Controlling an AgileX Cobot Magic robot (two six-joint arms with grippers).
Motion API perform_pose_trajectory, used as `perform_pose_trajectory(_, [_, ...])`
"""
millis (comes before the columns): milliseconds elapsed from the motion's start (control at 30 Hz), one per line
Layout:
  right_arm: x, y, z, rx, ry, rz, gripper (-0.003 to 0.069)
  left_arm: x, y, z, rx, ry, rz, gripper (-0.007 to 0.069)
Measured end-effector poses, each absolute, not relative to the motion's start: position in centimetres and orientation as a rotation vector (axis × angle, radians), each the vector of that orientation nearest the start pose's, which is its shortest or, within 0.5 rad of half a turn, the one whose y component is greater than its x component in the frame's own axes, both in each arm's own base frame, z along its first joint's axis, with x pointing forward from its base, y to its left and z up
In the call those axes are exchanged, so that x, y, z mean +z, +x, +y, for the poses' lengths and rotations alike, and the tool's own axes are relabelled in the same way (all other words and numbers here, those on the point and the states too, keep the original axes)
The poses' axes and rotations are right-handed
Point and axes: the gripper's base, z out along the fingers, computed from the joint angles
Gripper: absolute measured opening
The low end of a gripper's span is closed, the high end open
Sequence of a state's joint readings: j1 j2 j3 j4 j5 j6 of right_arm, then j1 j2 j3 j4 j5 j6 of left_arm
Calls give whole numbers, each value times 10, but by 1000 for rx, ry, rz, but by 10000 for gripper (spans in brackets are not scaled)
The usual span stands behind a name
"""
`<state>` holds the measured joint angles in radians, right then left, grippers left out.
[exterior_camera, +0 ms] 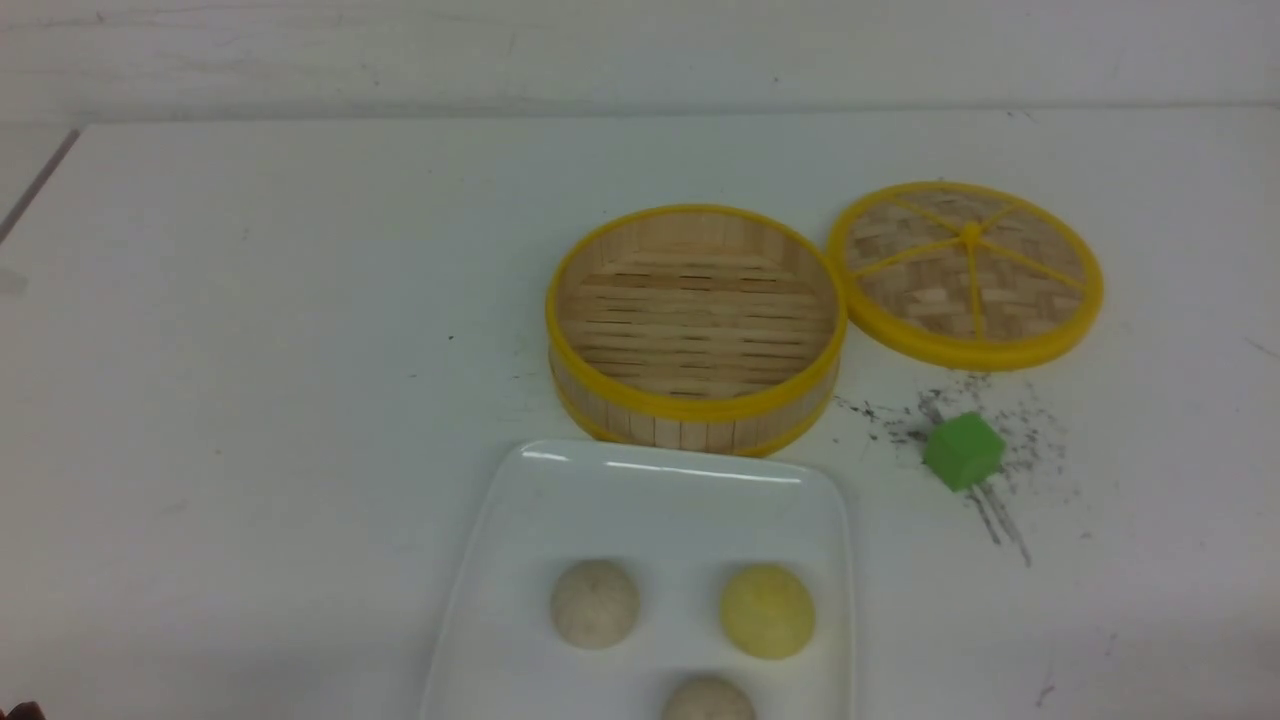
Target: Put the steamed buns into the plate on the white tablecloth.
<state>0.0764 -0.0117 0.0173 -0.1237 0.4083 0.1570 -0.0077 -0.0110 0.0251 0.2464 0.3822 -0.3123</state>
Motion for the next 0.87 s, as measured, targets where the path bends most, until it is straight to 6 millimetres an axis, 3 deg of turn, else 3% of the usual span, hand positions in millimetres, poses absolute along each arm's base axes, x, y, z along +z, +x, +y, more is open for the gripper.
perform_pose_trajectory(867, [172, 52, -1, 34, 1, 1894, 198, 172, 52, 9, 45, -120, 1865, 142])
